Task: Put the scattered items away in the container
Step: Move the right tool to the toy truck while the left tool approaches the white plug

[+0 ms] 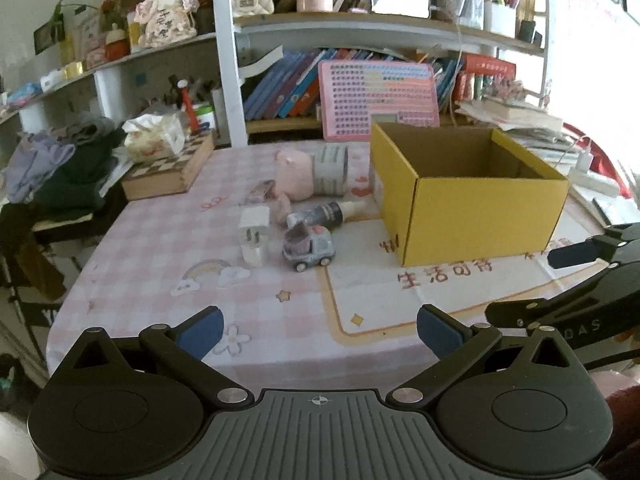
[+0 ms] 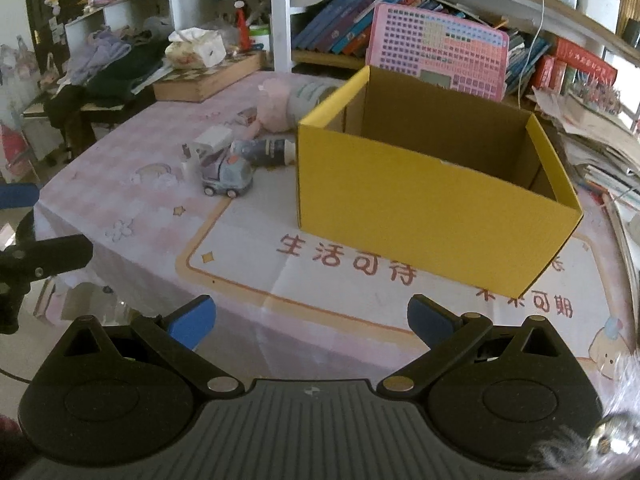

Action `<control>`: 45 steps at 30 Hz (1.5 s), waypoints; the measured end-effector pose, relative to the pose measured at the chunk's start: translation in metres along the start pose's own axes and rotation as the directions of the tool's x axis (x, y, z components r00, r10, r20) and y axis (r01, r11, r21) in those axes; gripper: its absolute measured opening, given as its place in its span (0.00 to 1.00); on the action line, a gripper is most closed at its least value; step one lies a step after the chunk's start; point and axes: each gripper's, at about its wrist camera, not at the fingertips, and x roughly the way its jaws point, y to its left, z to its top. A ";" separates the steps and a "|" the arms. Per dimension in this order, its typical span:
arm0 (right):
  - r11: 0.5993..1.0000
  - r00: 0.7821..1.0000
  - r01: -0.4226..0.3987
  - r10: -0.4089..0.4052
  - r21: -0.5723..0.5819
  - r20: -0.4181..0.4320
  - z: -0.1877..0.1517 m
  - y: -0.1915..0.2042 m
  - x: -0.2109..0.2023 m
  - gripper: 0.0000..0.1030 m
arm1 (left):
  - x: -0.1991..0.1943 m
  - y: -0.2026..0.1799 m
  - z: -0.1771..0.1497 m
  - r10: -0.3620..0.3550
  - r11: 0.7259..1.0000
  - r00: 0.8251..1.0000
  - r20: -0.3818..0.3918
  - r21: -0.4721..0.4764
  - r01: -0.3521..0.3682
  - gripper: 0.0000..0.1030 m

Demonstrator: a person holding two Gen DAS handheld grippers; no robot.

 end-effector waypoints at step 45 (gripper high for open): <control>0.977 0.982 -0.170 0.179 -0.128 0.062 0.074 0.086 0.078 0.50 | 0.097 0.103 0.050 -0.053 0.995 0.994 -0.096 0.082 0.061 0.99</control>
